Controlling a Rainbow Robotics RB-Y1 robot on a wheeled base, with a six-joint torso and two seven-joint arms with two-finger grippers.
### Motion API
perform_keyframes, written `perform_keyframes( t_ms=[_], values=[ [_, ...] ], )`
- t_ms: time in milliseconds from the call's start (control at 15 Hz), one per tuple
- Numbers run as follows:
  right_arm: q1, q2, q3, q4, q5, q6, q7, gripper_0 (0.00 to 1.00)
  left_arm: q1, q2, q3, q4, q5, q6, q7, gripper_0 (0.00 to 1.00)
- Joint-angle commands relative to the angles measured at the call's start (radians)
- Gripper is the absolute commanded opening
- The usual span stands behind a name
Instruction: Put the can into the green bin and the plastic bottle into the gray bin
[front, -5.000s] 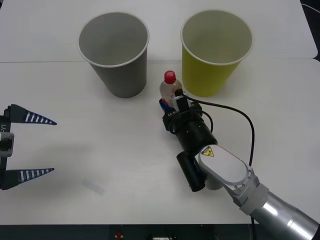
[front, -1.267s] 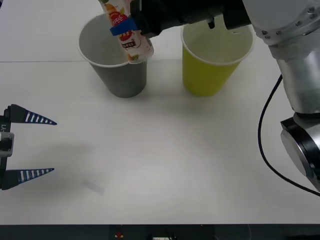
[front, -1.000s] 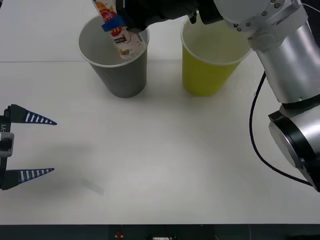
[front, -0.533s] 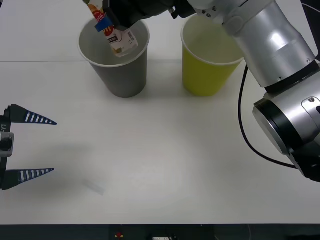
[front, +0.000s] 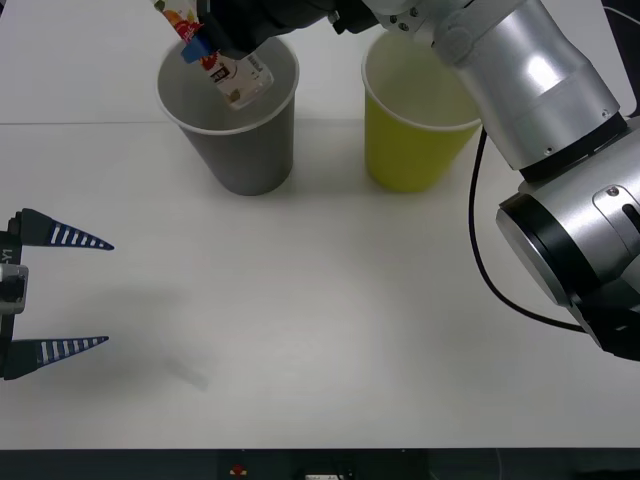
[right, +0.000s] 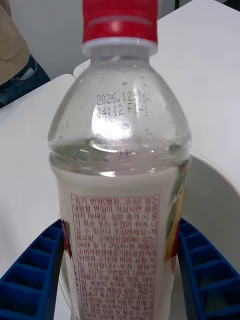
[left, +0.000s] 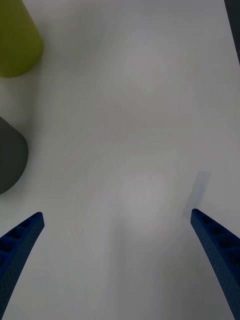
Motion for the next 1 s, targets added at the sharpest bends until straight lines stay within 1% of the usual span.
perform_keyframes(
  t_ms=[67, 200, 267, 333, 400, 533, 867, 1000],
  values=[
    [0.001, 0.0, 0.0, 0.0, -0.025, 0.015, 0.013, 1.0, 0.0, 0.0, 0.0, 0.0, 0.0, 0.0, 0.0, 1.0],
    [0.001, -0.017, -0.006, -0.005, -0.07, 0.012, 0.036, 1.0, 0.0, 0.0, 0.0, 0.0, 0.0, 0.0, 0.0, 1.0],
    [0.005, -0.038, -0.011, -0.021, -0.105, -0.011, 0.043, 1.0, 0.0, 0.0, 0.0, 0.0, 0.0, 0.0, 0.0, 1.0],
    [0.012, -0.051, -0.026, -0.045, -0.111, -0.037, 0.048, 1.0, 0.0, 0.0, 0.0, 0.0, 0.0, 0.0, 0.0, 1.0],
    [0.035, -0.068, -0.049, -0.101, -0.113, -0.081, 0.05, 1.0, 0.0, 0.0, 0.0, 0.0, 0.0, 0.0, 0.0, 1.0],
    [0.095, -0.104, -0.078, -0.224, -0.124, -0.13, 0.033, 1.0, 0.0, 0.0, 0.0, 0.0, 0.0, 0.0, 0.0, 1.0],
    [0.273, -0.218, -0.118, -0.495, -0.216, -0.14, 0.033, 1.0, 0.0, 0.0, 0.0, 0.0, 0.0, 0.0, 0.0, 1.0],
    [0.359, -0.266, -0.144, -0.601, -0.259, -0.14, 0.057, 1.0, 0.0, 0.0, 0.0, 0.0, 0.0, 0.0, 0.0, 1.0]
  ],
)
